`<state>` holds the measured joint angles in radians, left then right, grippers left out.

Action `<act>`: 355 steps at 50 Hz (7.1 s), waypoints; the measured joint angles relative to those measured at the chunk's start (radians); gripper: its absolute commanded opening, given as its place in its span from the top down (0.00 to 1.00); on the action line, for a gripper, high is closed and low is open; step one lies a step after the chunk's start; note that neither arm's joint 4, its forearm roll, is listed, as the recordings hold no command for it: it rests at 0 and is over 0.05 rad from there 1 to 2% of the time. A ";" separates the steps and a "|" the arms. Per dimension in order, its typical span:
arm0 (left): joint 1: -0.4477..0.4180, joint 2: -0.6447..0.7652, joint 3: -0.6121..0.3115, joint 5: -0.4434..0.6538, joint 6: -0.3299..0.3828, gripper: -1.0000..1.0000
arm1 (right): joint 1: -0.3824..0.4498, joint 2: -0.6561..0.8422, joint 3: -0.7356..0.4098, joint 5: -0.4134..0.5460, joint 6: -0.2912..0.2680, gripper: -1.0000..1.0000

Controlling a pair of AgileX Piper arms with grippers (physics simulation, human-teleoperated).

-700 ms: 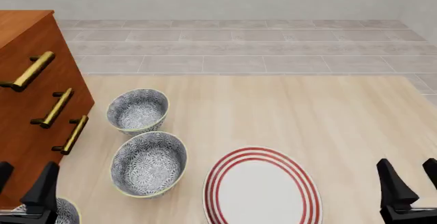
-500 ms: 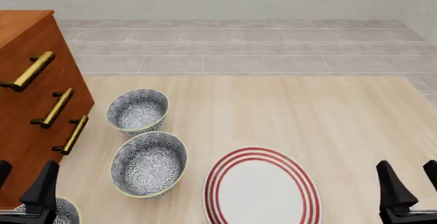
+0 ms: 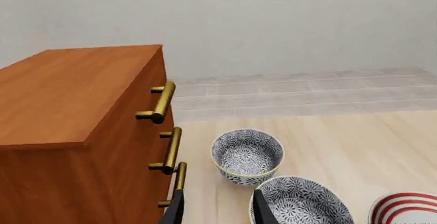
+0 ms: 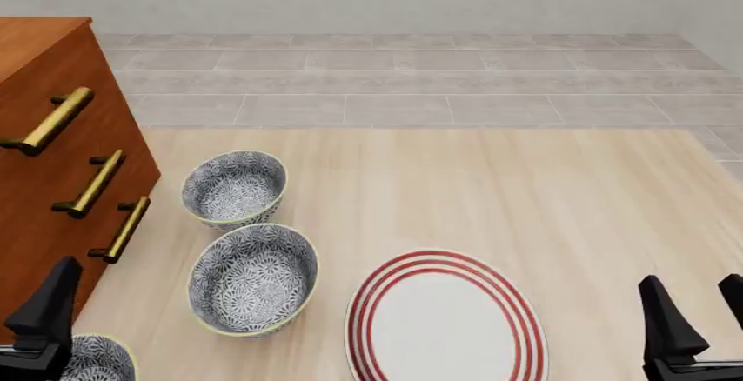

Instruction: Put the bowl at the front on the plate.

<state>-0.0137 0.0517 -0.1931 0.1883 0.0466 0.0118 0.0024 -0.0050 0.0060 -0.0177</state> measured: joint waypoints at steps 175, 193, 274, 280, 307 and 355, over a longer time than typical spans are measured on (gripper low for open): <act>-0.119 0.574 0.172 0.168 -0.243 1.00 | -0.008 0.020 0.004 -0.007 -0.012 0.00; -0.057 0.478 0.099 0.282 -0.165 1.00 | -0.008 0.023 0.004 -0.010 -0.009 0.00; -0.295 0.264 -0.353 0.446 0.201 1.00 | 0.000 0.024 0.004 -0.008 -0.007 0.00; -0.318 0.272 -0.358 0.428 0.221 1.00 | 0.000 0.023 0.004 -0.007 -0.006 0.00; -0.464 0.389 -0.399 0.321 0.297 1.00 | -0.002 0.020 0.004 -0.007 -0.001 0.00; -0.826 0.768 -0.497 0.136 0.479 1.00 | 0.002 0.018 0.004 -0.004 -0.014 0.00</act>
<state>-0.8397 0.8201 -0.6900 0.3246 0.5255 0.0135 0.0206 -0.0010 0.0020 -0.0315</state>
